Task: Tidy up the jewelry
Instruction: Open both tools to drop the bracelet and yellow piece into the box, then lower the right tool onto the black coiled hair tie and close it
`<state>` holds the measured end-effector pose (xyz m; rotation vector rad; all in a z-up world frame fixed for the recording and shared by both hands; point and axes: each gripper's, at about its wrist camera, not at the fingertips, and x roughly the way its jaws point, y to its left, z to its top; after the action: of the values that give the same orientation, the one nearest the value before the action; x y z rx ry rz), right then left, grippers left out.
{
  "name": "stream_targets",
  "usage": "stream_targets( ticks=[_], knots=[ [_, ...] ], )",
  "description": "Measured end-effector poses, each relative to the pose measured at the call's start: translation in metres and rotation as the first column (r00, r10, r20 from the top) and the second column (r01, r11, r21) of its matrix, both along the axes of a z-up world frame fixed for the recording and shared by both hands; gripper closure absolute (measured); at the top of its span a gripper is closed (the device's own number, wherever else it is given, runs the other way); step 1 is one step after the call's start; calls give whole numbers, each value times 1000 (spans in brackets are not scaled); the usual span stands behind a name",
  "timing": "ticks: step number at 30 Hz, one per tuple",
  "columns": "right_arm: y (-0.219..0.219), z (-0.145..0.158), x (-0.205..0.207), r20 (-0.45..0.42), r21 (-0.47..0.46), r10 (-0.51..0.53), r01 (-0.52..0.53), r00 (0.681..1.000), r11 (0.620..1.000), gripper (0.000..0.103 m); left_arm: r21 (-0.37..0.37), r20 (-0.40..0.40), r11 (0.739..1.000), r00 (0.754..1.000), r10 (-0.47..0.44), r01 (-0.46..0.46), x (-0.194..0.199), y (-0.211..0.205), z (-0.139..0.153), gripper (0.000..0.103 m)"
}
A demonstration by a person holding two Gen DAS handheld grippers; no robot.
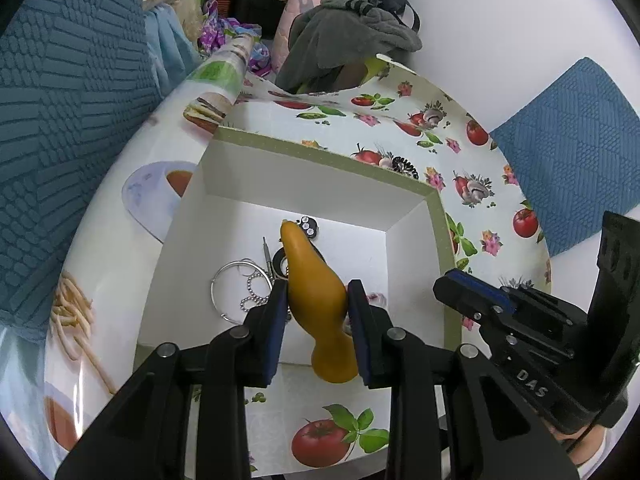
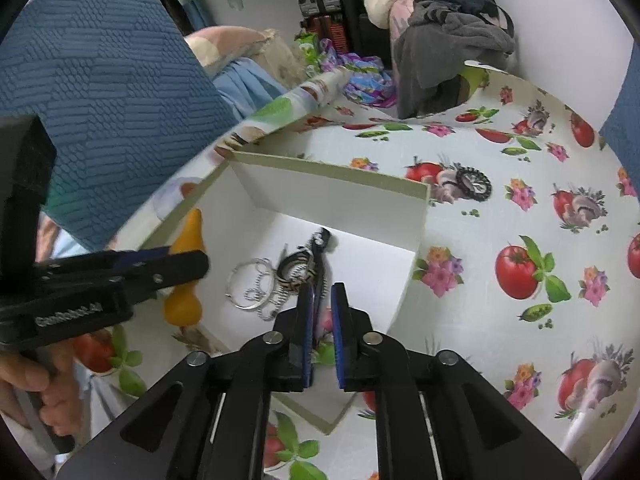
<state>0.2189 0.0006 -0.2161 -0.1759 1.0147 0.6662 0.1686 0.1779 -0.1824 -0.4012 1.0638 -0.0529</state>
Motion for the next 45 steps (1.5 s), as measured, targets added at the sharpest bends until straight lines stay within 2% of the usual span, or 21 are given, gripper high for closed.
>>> stream_targets(
  ticks=[1, 2, 3, 5, 7, 8, 9, 11, 13, 15, 16, 18, 21, 29, 32, 34, 36, 39, 45],
  knots=[
    [-1, 3, 0, 6, 6, 1, -1, 1000, 1000, 81, -3, 0, 1000, 1000, 0, 0, -1, 0, 0, 71],
    [-3, 8, -1, 19, 8, -2, 2, 1000, 1000, 75, -10, 3, 1000, 1000, -2, 2, -2, -1, 1, 65],
    [-4, 12, -1, 31, 9, -7, 7, 999, 1000, 75, -10, 5, 1000, 1000, 0, 0, -3, -1, 1, 53],
    [-10, 19, -1, 49, 12, -19, 18, 999, 1000, 73, 4, 21, 1000, 1000, 17, -17, -7, -2, 5, 43],
    [-17, 23, 0, 61, 13, -36, 36, 998, 999, 71, -3, 33, 1000, 999, 14, -14, -10, -3, 6, 43],
    [-23, 23, 1, 68, 11, -54, 53, 996, 999, 63, -7, 34, 1000, 999, 17, -17, -12, -4, 7, 43],
    [-27, 22, 3, 72, 4, -69, 69, 995, 998, 51, -4, 36, 1000, 999, 17, -17, -13, -5, 7, 43],
    [-35, 15, 4, 67, -14, -94, 95, 993, 995, 46, 19, 44, 1000, 999, 15, -16, -18, -9, 9, 43],
    [-38, 4, 6, 37, -14, -88, 89, 995, 996, 50, 26, 45, 999, 999, 18, -19, -21, -12, 8, 43],
    [-37, -9, 5, 9, -25, -76, 76, 997, 997, 65, 10, 46, 999, 999, 30, -30, -27, -11, 6, 43],
    [-36, -15, 6, -7, -30, -71, 71, 997, 997, 67, -4, 50, 999, 998, 40, -40, -30, -10, 5, 43],
    [-33, -27, 7, -34, -35, -61, 60, 998, 998, 82, -29, 52, 998, 997, 57, -56, -38, -9, 3, 43],
    [-27, -34, 9, -13, -57, -47, 46, 999, 997, 88, -39, 45, 996, 996, 76, -74, -48, -9, 0, 43],
    [-24, -33, 32, 8, -56, -19, 19, 1000, 998, 92, -61, 50, 992, 992, 115, -112, -63, -16, -2, 43],
    [-35, -33, 44, -45, 6, -33, 33, 998, 999, 91, -80, 58, 989, 989, 133, -128, -66, -19, -3, 43],
    [-44, -27, 47, -52, 56, -41, 44, 998, 997, 87, -88, 62, 987, 988, 139, -133, -69, -21, -4, 43],
    [-54, -19, 52, -26, 90, -54, 56, 998, 994, 75, -93, 66, 987, 988, 140, -133, -70, -23, -5, 43],
    [-68, -14, 69, 1, 120, -83, 82, 997, 989, 75, -97, 70, 985, 986, 152, -145, -70, -26, -6, 43],
    [-79, -40, 133, 33, 44, -130, 128, 991, 991, 74, -90, 61, 980, 981, 184, -178, -67, -24, -8, 43]
  ],
)
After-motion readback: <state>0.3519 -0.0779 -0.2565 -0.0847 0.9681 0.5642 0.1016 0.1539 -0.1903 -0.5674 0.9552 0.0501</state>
